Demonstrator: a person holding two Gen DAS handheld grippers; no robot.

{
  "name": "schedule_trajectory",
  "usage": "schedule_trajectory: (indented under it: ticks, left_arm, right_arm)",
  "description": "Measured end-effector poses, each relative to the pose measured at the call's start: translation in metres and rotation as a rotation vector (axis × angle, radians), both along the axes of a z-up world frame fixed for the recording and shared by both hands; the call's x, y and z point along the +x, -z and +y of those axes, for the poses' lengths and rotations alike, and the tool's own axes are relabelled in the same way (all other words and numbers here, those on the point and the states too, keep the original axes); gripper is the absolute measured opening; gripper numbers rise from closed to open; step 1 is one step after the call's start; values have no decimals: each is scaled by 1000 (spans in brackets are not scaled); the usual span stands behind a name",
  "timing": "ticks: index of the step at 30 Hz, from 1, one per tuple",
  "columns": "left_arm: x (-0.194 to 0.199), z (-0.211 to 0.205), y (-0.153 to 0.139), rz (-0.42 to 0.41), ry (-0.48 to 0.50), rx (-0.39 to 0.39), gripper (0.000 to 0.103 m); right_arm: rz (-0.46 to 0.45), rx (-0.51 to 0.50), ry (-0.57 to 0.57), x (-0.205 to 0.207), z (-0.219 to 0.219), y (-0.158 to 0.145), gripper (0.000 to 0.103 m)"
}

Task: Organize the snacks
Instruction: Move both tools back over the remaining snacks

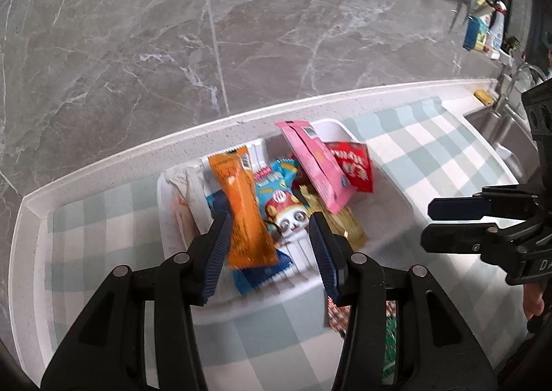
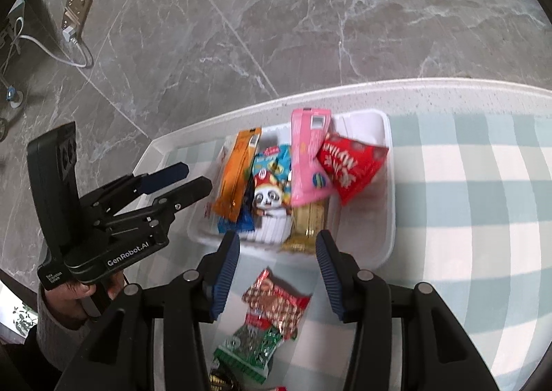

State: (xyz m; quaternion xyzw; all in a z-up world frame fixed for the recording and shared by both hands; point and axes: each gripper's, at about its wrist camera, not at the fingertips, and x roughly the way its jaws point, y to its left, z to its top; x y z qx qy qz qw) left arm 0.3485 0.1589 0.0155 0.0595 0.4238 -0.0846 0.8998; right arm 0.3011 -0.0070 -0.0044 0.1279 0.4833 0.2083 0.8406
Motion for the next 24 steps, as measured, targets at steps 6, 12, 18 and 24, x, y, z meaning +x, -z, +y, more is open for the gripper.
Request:
schedule_trajectory:
  ticks: [6,12,18,24]
  left_arm:
    - [-26,-4,9,27,8,-24,45]
    - [-67,4,24,75,-16,-73,46]
    - [-106,12,44,126,-39,-106,46]
    - [-134,8,63,178,-40,-130,46]
  right_arm:
    - [11,-3,-14,-20,5,3,52]
    - [29,-33,-48,-42,11,5,52]
    - [39,-66,-71,-71,11,11,53]
    - [79,-97,-73,-102,4,29,53]
